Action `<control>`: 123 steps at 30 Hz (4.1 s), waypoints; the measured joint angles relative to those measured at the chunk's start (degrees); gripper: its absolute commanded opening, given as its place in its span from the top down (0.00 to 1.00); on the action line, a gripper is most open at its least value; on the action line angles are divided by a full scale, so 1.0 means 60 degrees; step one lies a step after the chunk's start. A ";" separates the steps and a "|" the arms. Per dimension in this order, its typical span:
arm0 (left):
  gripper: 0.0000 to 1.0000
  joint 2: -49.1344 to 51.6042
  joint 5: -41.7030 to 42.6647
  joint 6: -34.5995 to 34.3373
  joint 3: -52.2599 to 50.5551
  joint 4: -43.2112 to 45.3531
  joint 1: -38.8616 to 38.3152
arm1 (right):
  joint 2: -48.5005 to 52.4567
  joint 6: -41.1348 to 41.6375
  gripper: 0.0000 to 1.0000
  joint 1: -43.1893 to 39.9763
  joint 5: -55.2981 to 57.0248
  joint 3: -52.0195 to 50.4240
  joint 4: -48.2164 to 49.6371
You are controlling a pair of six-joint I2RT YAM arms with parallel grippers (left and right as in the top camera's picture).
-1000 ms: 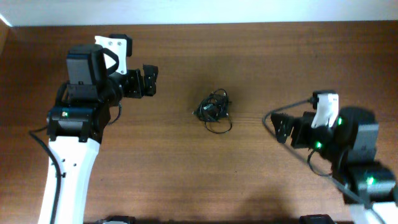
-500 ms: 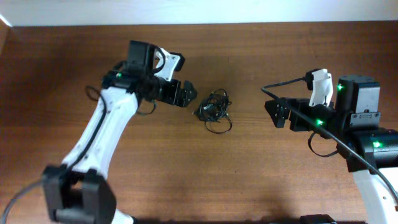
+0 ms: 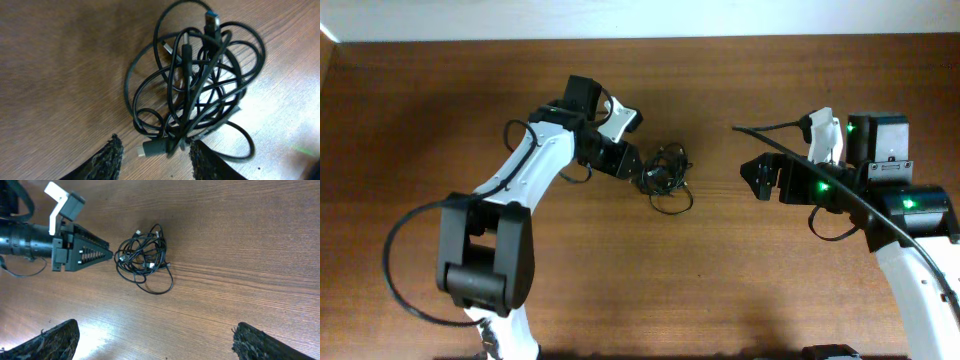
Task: Untangle cables
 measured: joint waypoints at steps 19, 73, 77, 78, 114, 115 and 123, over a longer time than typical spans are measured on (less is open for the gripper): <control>1.00 0.0692 0.0980 -0.0382 0.1978 -0.1821 -0.0455 | 0.0025 -0.0004 0.01 0.0000 0.0000 0.0011 -0.0011; 1.00 0.0484 -0.0080 -0.2601 0.5384 -0.4579 -0.0459 | 0.1741 0.6200 0.34 0.2612 -0.0317 0.0022 0.2645; 1.00 0.0484 -0.0270 -0.2605 0.5384 -0.4320 -0.0459 | 0.1789 0.7584 0.40 0.2616 -0.0321 0.0022 0.2827; 1.00 0.0484 -0.0291 -0.2605 0.5384 -0.4218 -0.0459 | 0.1843 0.7810 0.44 0.2616 -0.0321 0.0025 0.2892; 1.00 0.0484 -0.3464 -0.4462 0.5384 -0.2466 -0.2084 | 0.4626 1.1227 0.60 0.1479 -0.1945 0.0069 0.7100; 1.00 0.0484 -0.3464 -0.4488 0.5384 -0.2404 -0.2149 | 0.4626 1.1242 0.65 0.1479 -0.1934 0.0069 0.7100; 1.00 0.0495 -0.3534 -0.5005 0.5380 -0.2280 -0.2597 | 0.4634 1.0018 0.96 0.1475 -0.1657 0.0069 0.6885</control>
